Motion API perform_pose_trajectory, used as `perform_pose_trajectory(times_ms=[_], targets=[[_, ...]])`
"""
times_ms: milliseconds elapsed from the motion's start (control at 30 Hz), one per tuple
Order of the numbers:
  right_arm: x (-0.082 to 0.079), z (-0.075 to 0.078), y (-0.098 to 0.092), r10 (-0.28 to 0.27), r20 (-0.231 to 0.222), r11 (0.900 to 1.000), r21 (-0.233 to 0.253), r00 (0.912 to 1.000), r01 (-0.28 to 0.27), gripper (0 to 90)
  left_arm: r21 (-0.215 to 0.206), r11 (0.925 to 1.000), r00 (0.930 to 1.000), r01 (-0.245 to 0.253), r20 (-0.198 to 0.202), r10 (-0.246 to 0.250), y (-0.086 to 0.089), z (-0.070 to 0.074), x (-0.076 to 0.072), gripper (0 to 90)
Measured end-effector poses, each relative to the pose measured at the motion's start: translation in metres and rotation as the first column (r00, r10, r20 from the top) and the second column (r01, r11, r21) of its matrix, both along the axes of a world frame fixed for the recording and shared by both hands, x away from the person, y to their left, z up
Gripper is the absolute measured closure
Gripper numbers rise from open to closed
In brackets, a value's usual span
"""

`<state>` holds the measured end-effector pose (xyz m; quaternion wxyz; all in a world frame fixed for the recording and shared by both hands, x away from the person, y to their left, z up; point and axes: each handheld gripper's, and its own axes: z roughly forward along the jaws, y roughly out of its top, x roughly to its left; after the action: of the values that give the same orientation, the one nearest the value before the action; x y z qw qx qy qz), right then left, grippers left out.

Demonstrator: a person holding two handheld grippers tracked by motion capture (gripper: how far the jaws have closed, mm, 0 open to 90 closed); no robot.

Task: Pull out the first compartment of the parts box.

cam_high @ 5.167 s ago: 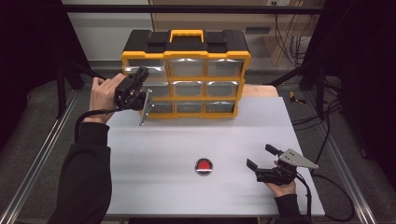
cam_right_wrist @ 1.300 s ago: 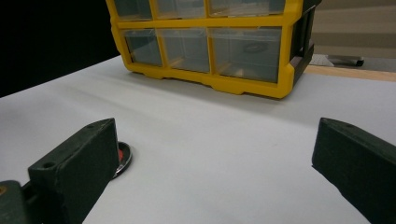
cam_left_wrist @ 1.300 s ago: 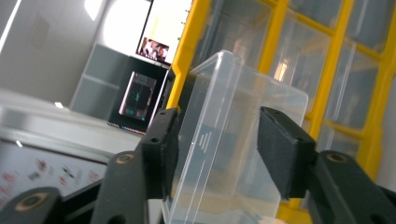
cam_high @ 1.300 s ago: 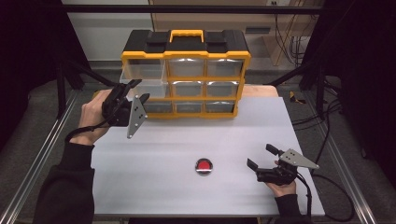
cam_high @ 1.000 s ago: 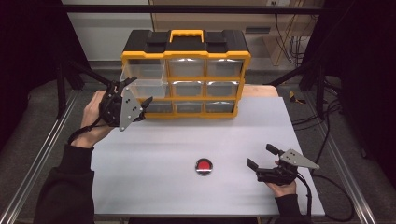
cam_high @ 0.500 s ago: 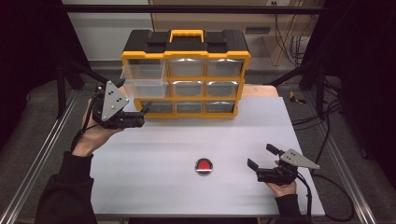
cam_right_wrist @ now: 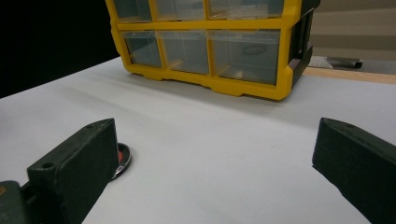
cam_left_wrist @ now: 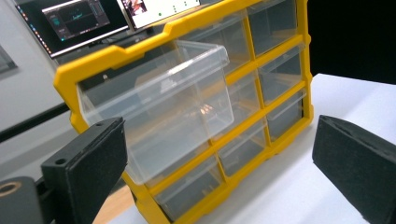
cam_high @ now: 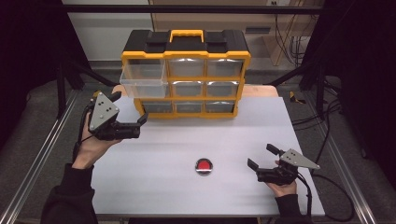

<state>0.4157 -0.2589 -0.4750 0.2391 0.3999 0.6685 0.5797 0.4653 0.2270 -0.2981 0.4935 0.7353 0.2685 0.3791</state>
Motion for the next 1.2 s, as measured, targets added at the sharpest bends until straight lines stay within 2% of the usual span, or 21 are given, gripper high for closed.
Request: perform_pose_trajectory(times_ms=[167,633,800,900,967,1000,1033,1133,1200], targets=[[0.000,0.000,0.000,-0.001,-0.001,1.000,0.001,1.0000,0.001,1.1,-0.055,0.9985,0.9992,0.010,-0.039,-0.012,0.005,-0.017,-0.003,2.1],[0.001,-0.001,0.000,-0.001,-0.009,1.000,-0.004,1.0000,0.001,1.1,-0.126,0.9919,0.9937,0.014,-0.108,-0.028,0.013,-0.054,-0.010,0.5],[0.001,-0.001,0.000,-0.002,-0.010,1.000,-0.003,0.9999,0.002,1.0,-0.126,0.9915,0.9906,0.031,-0.128,-0.048,0.006,-0.069,-0.014,0.8],[0.001,-0.001,0.000,-0.001,-0.010,1.000,-0.003,0.9999,0.001,1.0,-0.113,0.9929,0.9892,0.038,-0.137,-0.053,0.003,-0.072,-0.014,0.8],[0.001,-0.001,0.000,-0.001,-0.011,1.000,-0.002,0.9999,0.001,1.1,-0.107,0.9932,0.9902,0.046,-0.126,-0.060,0.000,-0.074,-0.014,0.8],[0.001,-0.001,0.000,-0.001,-0.009,1.000,-0.003,1.0000,0.001,1.0,-0.111,0.9926,0.9876,0.050,-0.143,-0.065,-0.002,-0.076,-0.016,0.8],[0.001,-0.001,-0.001,-0.001,-0.009,1.000,-0.003,1.0000,0.001,1.1,-0.105,0.9930,0.9887,0.056,-0.133,-0.069,-0.004,-0.077,-0.016,0.8],[0.001,-0.002,-0.001,-0.002,-0.009,1.000,-0.002,1.0000,0.002,1.0,-0.101,0.9927,0.9862,0.066,-0.145,-0.080,-0.008,-0.082,-0.018,0.7],[0.001,-0.002,0.000,-0.001,-0.010,1.000,-0.003,0.9999,0.001,1.0,-0.108,0.9909,0.9810,0.080,-0.168,-0.098,-0.011,-0.085,-0.021,0.7]])
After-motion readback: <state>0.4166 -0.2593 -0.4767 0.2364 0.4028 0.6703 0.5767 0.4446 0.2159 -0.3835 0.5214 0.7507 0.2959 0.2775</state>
